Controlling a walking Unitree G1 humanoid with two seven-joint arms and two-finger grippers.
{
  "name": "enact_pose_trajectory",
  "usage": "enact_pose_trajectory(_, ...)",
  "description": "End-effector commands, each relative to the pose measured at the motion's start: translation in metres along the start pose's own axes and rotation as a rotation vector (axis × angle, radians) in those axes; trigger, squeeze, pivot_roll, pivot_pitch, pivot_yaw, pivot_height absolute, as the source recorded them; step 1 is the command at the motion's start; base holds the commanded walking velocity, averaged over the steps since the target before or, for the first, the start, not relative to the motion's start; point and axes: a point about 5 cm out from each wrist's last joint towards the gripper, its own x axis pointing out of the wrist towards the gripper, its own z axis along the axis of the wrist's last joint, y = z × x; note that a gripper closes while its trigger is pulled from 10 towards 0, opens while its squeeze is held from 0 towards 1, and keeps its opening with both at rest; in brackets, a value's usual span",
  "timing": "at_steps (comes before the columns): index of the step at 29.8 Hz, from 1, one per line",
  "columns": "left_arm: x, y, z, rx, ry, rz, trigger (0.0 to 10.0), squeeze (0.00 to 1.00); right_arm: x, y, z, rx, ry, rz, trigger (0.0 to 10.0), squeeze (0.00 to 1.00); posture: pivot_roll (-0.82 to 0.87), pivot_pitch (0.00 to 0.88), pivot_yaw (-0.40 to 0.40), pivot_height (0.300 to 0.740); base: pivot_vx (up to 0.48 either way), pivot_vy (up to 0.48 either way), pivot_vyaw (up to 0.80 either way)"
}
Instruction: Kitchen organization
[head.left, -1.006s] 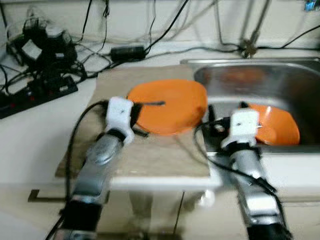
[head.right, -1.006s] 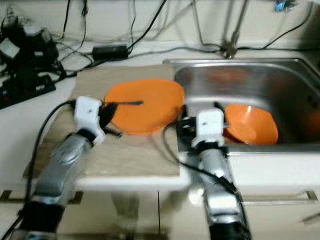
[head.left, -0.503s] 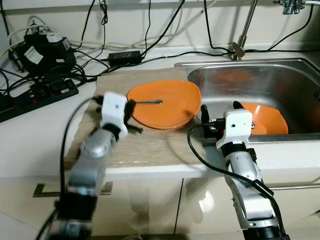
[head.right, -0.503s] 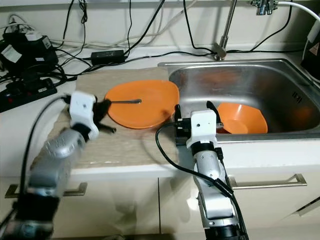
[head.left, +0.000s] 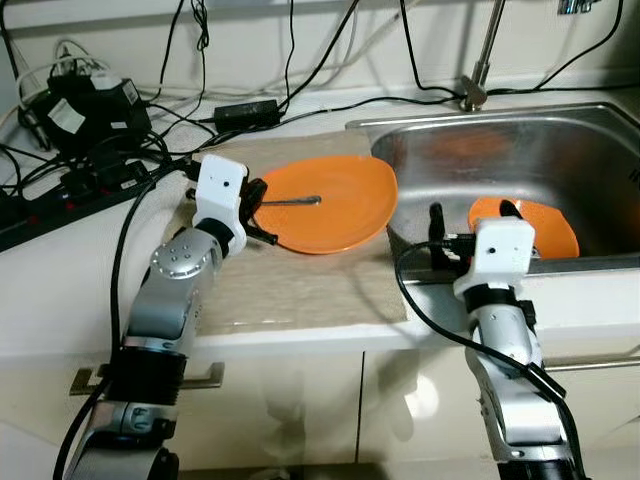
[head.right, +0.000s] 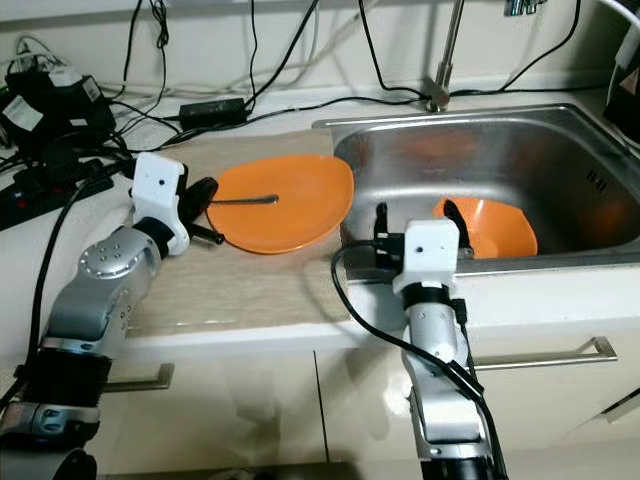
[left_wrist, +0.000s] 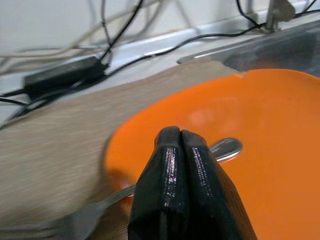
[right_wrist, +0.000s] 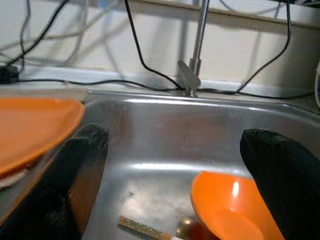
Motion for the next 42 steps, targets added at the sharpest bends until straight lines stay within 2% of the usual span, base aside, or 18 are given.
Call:
enact_pose_trajectory(1, -0.002, 0.001, -0.008, -0.030, 0.031, 0.016, 10.0, 0.00, 0.000, 0.003, 0.005, -0.002, -0.013, 0.004, 10.0, 0.00, -0.08, 0.000, 0.113, 0.740, 0.000, -0.469, 0.00)
enact_pose_trajectory(4, -0.001, 0.001, -0.009, -0.023, 0.034, 0.020, 10.0, 0.00, 0.000, 0.003, 0.005, -0.002, -0.012, 0.007, 10.0, 0.00, -0.08, 0.000, 0.109, 0.740, 0.000, -0.469, 0.00)
enact_pose_trajectory(11, -0.003, 0.000, -0.009, -0.067, 0.006, 0.046, 10.0, 0.00, 0.000, 0.006, 0.003, -0.004, -0.001, 0.029, 10.0, 0.00, -0.07, 0.000, 0.098, 0.740, 0.037, -0.441, 0.00)
enact_pose_trajectory(16, -0.004, 0.000, -0.010, -0.092, 0.005, 0.067, 10.0, 0.00, 0.000, 0.008, 0.003, -0.003, 0.000, 0.045, 10.0, 0.00, -0.07, 0.000, 0.095, 0.740, 0.000, 0.000, 0.00)
enact_pose_trajectory(23, -0.005, 0.009, -0.009, -0.041, 0.006, 0.115, 10.0, 0.00, 0.000, 0.011, 0.003, 0.001, 0.002, 0.059, 10.0, 0.00, -0.06, 0.000, 0.088, 0.740, 0.000, 0.000, 0.00)
enact_pose_trajectory(30, 0.004, 0.031, 0.009, 0.024, -0.016, 0.151, 10.0, 0.00, 0.000, 0.014, 0.003, 0.008, 0.005, 0.070, 10.0, 0.00, -0.06, 0.000, 0.090, 0.740, 0.000, 0.000, 0.00)
enact_pose_trajectory(31, 0.007, 0.035, 0.015, 0.034, -0.026, 0.156, 10.0, 0.00, 0.000, 0.014, 0.003, 0.008, 0.006, 0.070, 10.0, 0.00, -0.06, 0.000, 0.089, 0.740, 0.000, 0.000, 0.00)
enact_pose_trajectory(32, 0.013, 0.044, 0.030, 0.089, -0.042, 0.153, 10.0, 0.00, 0.000, 0.014, 0.003, 0.008, 0.006, 0.069, 10.0, 0.00, -0.06, 0.000, 0.086, 0.740, 0.000, 0.000, 0.00)
enact_pose_trajectory(34, 0.018, 0.054, 0.047, 0.130, -0.052, 0.152, 10.0, 0.00, 0.000, 0.014, 0.003, 0.008, 0.007, 0.070, 10.0, 0.00, -0.06, 0.000, 0.086, 0.740, 0.000, 0.000, 0.00)
enact_pose_trajectory(35, 0.018, 0.054, 0.047, 0.130, -0.052, 0.152, 10.0, 0.00, 0.000, 0.014, 0.003, 0.008, 0.007, 0.070, 10.0, 0.00, -0.06, 0.000, 0.086, 0.740, 0.000, 0.000, 0.00)
enact_pose_trajectory(36, 0.023, 0.064, 0.065, 0.166, -0.054, 0.139, 10.0, 0.00, 0.000, 0.015, 0.003, 0.007, 0.008, 0.072, 10.0, 0.00, -0.06, 0.000, 0.088, 0.740, 0.000, 0.000, 0.00)
enact_pose_trajectory(38, 0.027, 0.071, 0.076, 0.209, -0.026, 0.102, 10.0, 0.08, 0.000, 0.015, 0.003, 0.007, 0.010, 0.072, 10.0, 0.00, -0.06, 0.000, 0.087, 0.740, 0.000, 0.000, 0.00)
enact_pose_trajectory(39, 0.029, 0.075, 0.078, 0.224, 0.009, 0.070, 10.0, 0.00, 0.000, 0.015, 0.003, 0.007, 0.011, 0.073, 10.0, 0.00, -0.06, 0.000, 0.088, 0.740, 0.000, 0.000, 0.00)
enact_pose_trajectory(40, 0.029, 0.075, 0.078, 0.224, 0.009, 0.070, 10.0, 0.00, 0.000, 0.015, 0.003, 0.007, 0.011, 0.073, 10.0, 0.00, -0.06, 0.000, 0.088, 0.740, 0.000, 0.000, 0.00)
enact_pose_trajectory(42, 0.029, 0.080, 0.071, 0.266, 0.124, 0.015, 10.0, 0.00, 0.000, 0.016, 0.003, 0.008, 0.010, 0.075, 10.0, 0.00, -0.06, 0.000, 0.092, 0.740, 0.000, 0.000, 0.00)
